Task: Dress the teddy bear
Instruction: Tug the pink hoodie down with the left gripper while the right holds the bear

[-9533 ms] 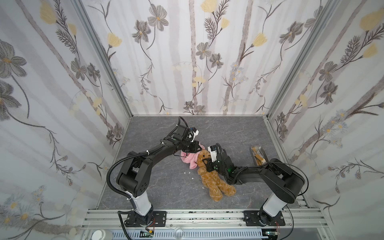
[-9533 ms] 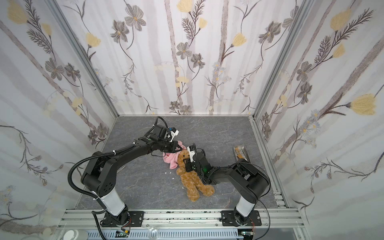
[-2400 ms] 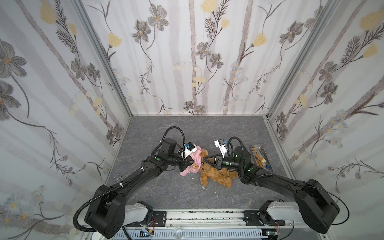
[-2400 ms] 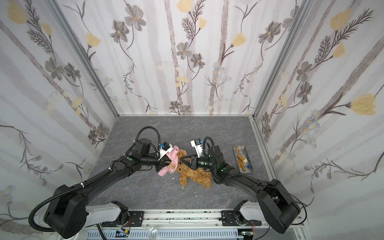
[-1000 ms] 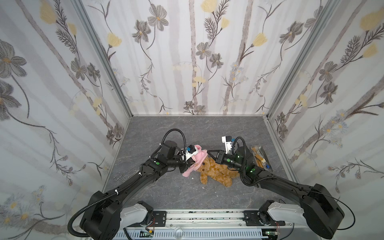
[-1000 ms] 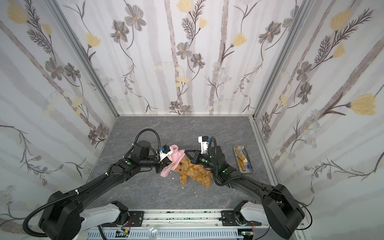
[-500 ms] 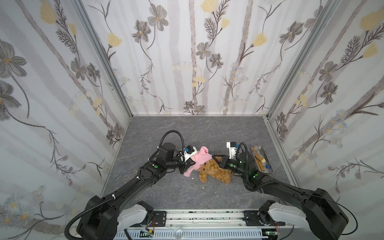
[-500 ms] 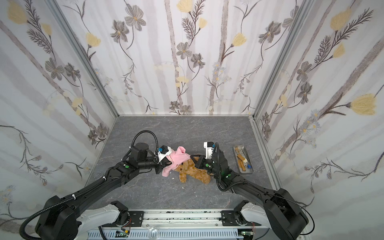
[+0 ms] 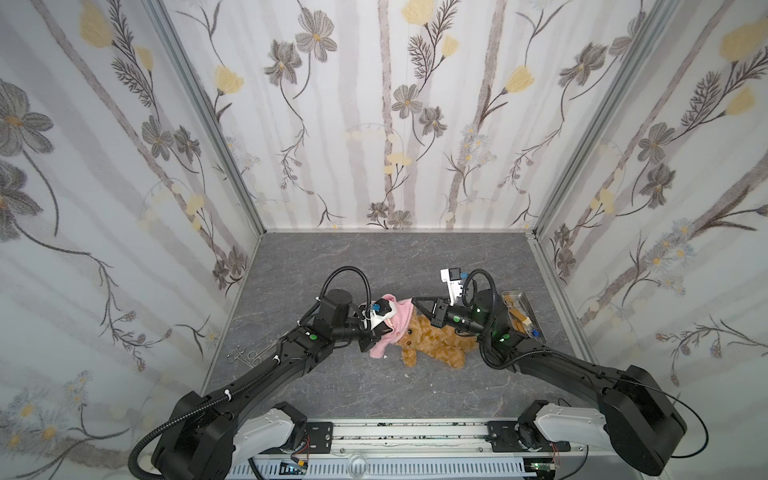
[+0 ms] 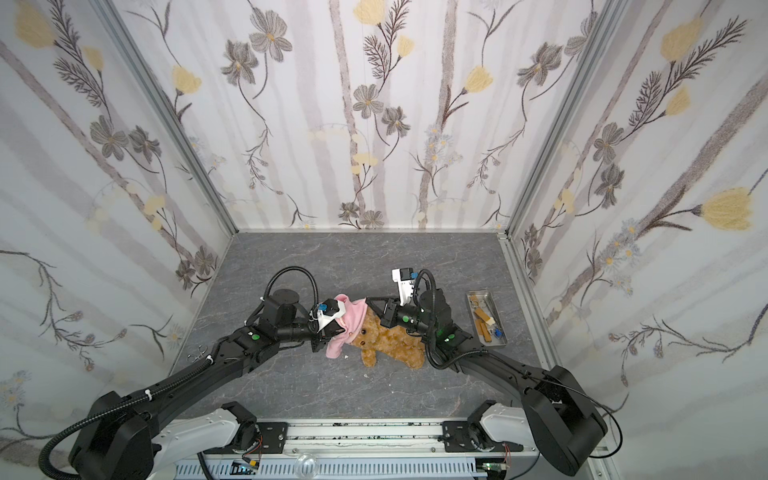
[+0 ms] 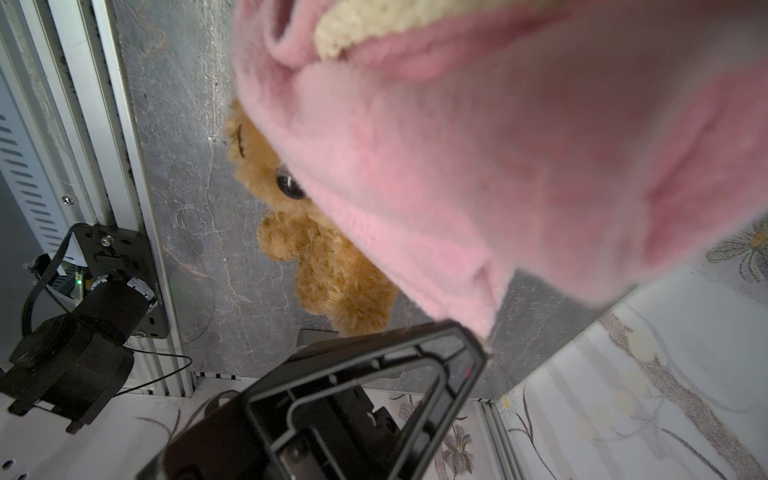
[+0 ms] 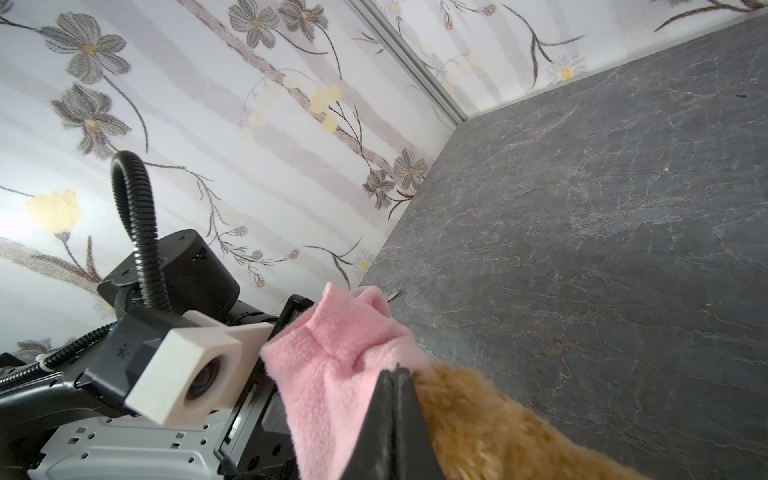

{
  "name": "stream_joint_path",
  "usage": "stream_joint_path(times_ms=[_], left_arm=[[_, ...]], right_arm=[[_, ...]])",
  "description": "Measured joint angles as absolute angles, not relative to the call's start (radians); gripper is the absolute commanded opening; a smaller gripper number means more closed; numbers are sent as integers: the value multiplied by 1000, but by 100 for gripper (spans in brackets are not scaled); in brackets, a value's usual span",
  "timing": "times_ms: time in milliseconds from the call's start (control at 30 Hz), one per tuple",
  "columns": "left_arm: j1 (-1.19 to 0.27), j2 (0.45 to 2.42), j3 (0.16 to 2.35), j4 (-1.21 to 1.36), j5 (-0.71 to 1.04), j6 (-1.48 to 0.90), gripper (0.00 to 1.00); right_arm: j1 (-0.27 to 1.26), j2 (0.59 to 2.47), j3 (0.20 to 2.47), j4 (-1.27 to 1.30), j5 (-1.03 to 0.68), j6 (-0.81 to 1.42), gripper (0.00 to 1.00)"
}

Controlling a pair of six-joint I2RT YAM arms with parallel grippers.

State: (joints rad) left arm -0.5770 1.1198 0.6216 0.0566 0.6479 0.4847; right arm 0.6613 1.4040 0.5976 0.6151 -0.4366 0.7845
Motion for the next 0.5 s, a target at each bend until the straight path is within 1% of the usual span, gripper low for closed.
stream_joint_path(times_ms=[167, 500], left_arm=[[-585, 1115, 618, 56, 648, 500, 0], [-585, 1075, 607, 64, 622, 508, 0]], right_arm=[[653, 1427, 604, 546, -402, 827, 0], [615, 1433, 512, 551, -380, 916, 0]])
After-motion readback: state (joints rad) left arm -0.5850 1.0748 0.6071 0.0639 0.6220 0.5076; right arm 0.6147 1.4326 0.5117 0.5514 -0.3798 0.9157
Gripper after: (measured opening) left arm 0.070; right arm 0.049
